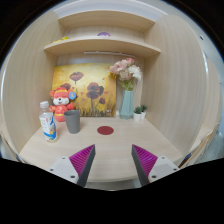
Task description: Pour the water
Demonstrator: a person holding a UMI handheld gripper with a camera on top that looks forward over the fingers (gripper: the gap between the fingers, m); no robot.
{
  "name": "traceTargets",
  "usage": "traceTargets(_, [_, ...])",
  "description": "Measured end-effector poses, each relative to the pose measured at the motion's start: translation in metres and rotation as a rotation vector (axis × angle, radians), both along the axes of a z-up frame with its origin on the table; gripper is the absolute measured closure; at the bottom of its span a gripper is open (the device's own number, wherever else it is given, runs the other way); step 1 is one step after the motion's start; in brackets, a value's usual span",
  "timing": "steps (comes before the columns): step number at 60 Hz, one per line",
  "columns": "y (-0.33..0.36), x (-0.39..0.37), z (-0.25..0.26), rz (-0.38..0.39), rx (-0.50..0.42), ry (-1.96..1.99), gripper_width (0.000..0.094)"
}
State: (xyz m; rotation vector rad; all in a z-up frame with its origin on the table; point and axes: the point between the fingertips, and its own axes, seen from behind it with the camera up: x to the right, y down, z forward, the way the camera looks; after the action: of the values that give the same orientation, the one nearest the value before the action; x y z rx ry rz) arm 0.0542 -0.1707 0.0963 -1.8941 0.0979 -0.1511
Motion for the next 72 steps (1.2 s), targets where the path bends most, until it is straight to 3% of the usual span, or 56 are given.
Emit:
traceTargets(6, [0.002,-0.024,-0.002,0.07,-0.014,-0.012,0.0185])
traceTargets(16, [0.029,-0.156,-0.022,0.218,-0.008,0.011,0.0182])
traceTargets(28, [0.071,-0.242,-0.024,0.305,0.004,0.051,0.0185])
traceTargets(58, [0.188,-0.281,-0.027,0.262,0.059,0.04,0.0196])
traceTargets(64, [0.197,-0.284,-0.029,0.261,0.06,0.058,0.0374])
traceTargets(72, [0.198,-0.291,-0.027,0.286,0.081,0.054,0.0467])
